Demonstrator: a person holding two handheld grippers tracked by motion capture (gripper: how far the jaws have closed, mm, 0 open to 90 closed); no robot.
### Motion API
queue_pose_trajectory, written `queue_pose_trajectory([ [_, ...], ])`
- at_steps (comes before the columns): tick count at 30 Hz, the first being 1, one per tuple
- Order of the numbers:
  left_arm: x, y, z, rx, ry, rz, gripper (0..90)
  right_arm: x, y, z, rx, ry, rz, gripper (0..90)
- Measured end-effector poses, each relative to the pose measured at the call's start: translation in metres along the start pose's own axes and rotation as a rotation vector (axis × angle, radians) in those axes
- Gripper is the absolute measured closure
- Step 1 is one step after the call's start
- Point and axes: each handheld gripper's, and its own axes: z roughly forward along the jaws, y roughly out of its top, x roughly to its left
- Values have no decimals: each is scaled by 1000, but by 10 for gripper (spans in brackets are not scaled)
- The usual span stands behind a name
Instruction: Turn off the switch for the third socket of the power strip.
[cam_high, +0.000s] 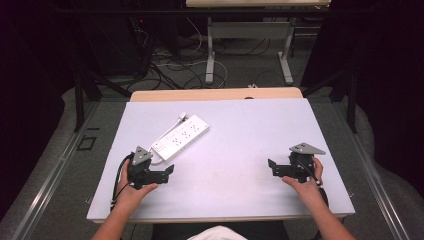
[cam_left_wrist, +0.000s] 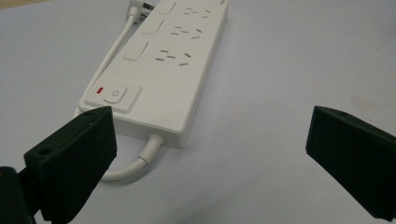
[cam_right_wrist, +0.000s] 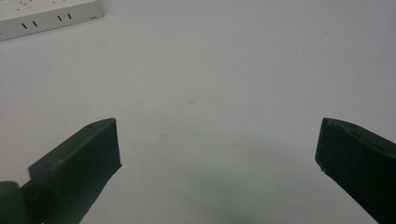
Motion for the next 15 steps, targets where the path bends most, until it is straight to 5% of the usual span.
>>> queue_pose_trajectory([
  [15,-2,-3,3,16,-4,-25,20,5,1,4,-9,38,-36,0],
])
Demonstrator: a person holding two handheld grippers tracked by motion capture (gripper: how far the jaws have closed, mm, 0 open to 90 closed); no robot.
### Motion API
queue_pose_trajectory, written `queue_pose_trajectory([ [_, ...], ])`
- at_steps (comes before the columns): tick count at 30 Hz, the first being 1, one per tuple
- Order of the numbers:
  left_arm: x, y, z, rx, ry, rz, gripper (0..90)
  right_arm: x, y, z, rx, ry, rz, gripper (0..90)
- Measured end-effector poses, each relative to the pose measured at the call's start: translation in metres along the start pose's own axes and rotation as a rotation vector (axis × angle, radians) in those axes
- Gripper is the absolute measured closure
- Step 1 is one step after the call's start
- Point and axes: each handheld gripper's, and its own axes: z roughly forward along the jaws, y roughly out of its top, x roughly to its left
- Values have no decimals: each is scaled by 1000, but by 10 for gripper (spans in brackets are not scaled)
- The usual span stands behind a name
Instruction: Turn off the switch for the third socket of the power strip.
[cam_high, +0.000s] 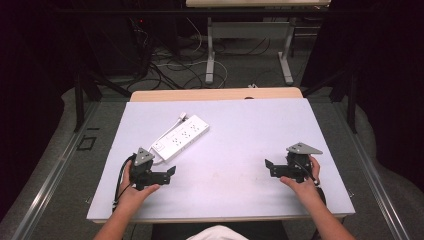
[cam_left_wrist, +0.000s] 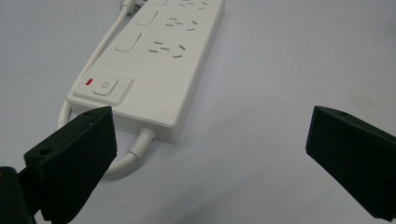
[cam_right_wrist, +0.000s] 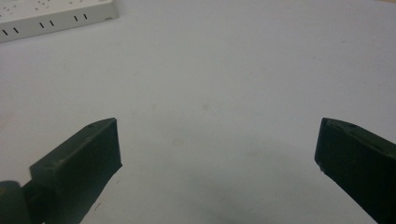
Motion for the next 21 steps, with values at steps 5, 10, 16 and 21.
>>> queue_pose_trajectory([
  [5,2,1,2,-14,6,-12,20,1,0,1,20,25,-1,0],
  [10,4,2,5,-3,-5,-21,20,5,-4,4,72,62,-44,0],
  [16,0,2,4,4,3,-3,20,10,-2,6,95,122,-57,0],
  [21,-4,2,1,1,3,0,20,13,-3,9,167,137,-110,115],
])
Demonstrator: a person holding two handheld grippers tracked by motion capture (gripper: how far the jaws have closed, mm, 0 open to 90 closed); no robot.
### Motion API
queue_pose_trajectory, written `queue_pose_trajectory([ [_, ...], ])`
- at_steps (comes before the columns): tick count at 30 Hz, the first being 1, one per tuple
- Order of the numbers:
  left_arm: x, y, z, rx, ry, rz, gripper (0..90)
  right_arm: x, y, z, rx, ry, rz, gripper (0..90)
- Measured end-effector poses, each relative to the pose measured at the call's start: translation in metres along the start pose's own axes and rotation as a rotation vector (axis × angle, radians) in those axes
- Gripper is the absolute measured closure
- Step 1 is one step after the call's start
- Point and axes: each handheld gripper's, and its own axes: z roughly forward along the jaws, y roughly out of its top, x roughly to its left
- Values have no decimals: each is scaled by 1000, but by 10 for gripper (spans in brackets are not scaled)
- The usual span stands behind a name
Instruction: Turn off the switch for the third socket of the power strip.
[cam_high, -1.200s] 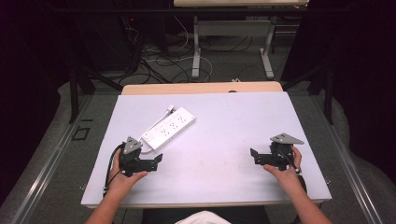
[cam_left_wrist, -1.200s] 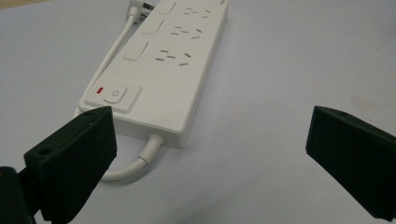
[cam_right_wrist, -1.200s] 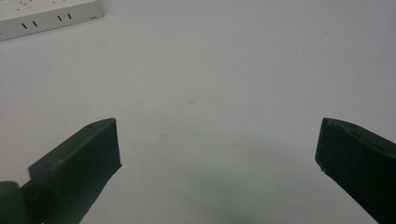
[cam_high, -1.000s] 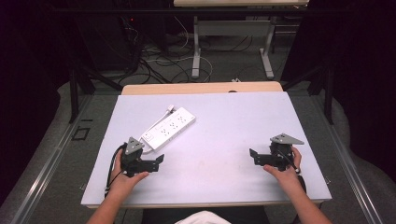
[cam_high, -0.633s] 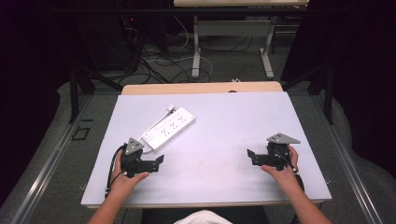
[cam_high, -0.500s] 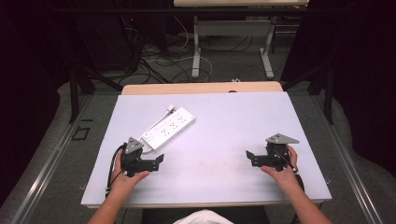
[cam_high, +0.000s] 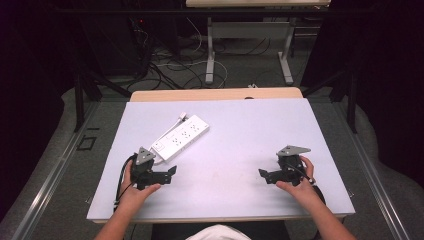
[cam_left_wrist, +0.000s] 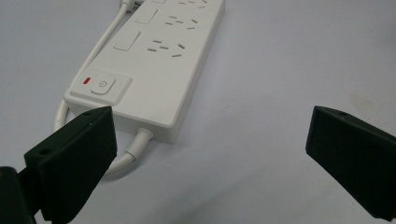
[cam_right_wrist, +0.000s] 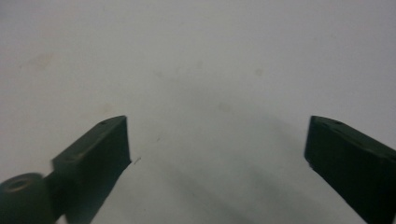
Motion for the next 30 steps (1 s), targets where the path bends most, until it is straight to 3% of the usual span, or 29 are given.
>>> queue_pose_trajectory([
  [1,0,0,0,0,0,0,20,1,0,0,19,0,-6,157],
  [9,-7,4,2,0,-10,8,21,2,-1,-2,31,13,-12,152],
  [12,-8,7,3,8,-23,6,21,2,-2,-1,39,16,9,152],
  [16,-10,13,5,34,-26,10,21,2,-2,2,61,27,31,155],
  [18,-12,19,7,62,-20,39,22,3,-1,2,68,24,31,157],
  [23,-14,30,9,79,-6,55,22,5,-2,3,112,4,6,164],
  [30,-11,44,13,125,-10,43,43,9,0,4,140,5,8,166],
])
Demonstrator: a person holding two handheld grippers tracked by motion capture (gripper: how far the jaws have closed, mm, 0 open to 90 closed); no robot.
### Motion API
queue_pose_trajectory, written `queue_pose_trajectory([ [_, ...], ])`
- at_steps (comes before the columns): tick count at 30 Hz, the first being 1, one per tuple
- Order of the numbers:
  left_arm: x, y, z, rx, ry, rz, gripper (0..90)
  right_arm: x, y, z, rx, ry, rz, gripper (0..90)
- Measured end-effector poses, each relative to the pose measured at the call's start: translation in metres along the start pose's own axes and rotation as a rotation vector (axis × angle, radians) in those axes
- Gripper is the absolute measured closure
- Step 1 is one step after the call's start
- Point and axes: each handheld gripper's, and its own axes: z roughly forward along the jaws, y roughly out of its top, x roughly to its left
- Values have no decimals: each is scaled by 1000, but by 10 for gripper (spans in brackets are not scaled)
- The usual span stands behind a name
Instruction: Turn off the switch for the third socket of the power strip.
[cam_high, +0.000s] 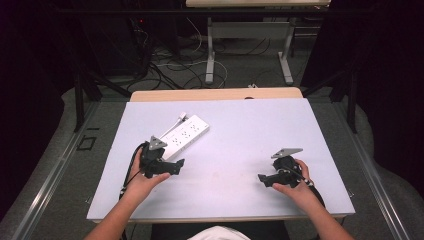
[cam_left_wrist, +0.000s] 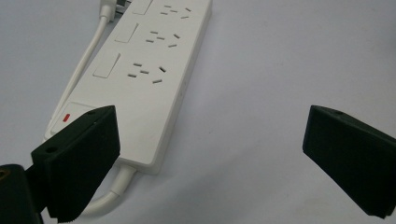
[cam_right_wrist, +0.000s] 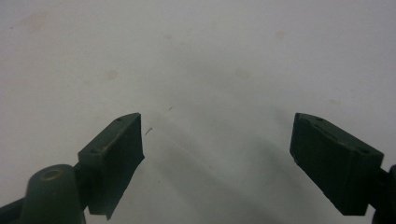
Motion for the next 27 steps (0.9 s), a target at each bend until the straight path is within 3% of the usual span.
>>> queue_pose_trajectory([
  [4,0,10,3,21,11,-5,46,0,1,0,-3,-5,3,170],
  [13,-8,31,14,78,27,52,48,-2,-1,2,6,-6,18,170],
  [19,-15,43,17,77,31,77,100,-2,-2,2,2,-3,15,170],
  [27,-19,67,21,86,11,64,160,-2,-2,3,-3,-1,9,170],
])
